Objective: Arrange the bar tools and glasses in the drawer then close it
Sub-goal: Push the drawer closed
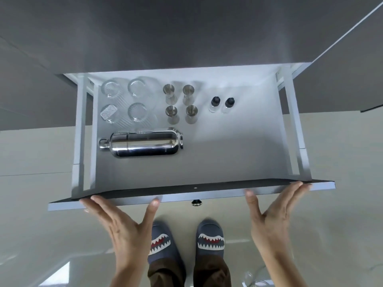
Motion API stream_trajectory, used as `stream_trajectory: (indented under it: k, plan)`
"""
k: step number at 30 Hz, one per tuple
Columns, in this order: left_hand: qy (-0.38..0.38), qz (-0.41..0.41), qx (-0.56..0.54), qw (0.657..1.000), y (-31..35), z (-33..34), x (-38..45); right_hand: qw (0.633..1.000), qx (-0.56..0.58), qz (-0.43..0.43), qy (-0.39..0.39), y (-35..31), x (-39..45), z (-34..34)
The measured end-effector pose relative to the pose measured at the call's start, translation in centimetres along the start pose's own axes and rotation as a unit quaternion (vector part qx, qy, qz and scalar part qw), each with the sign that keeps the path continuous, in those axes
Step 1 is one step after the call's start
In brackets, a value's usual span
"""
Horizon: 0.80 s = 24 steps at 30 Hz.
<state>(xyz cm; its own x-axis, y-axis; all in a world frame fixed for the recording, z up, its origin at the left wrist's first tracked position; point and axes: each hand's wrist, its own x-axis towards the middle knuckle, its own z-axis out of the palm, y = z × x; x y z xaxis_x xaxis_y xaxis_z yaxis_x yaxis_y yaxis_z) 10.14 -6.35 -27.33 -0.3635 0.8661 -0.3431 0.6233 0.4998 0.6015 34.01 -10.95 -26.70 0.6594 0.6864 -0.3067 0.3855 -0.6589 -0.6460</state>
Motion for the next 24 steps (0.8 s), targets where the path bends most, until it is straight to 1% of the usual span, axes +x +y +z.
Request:
stream_trajectory:
  k: [3, 6, 15, 24]
  plan:
    - [0.000, -0.017, -0.034, 0.999, 0.5, 0.0, 0.5, 1.000, 0.024, 0.001, -0.002, -0.6, 0.4, 0.4]
    - [-0.002, -0.027, -0.046, 0.999, 1.0, 0.0, 1.4, 1.000, 0.022, 0.013, 0.001, -1.1, 1.2, 0.7]
    - [-0.001, -0.013, -0.042, 0.999, 4.9, 0.5, 6.2, 1.000, 0.025, -0.003, 0.016, -4.2, 6.1, 2.1]
    - [0.030, 0.004, -0.010, 0.999, 8.7, 1.4, 11.7, 0.998, 0.041, -0.013, 0.041, -7.2, 12.0, 3.9]
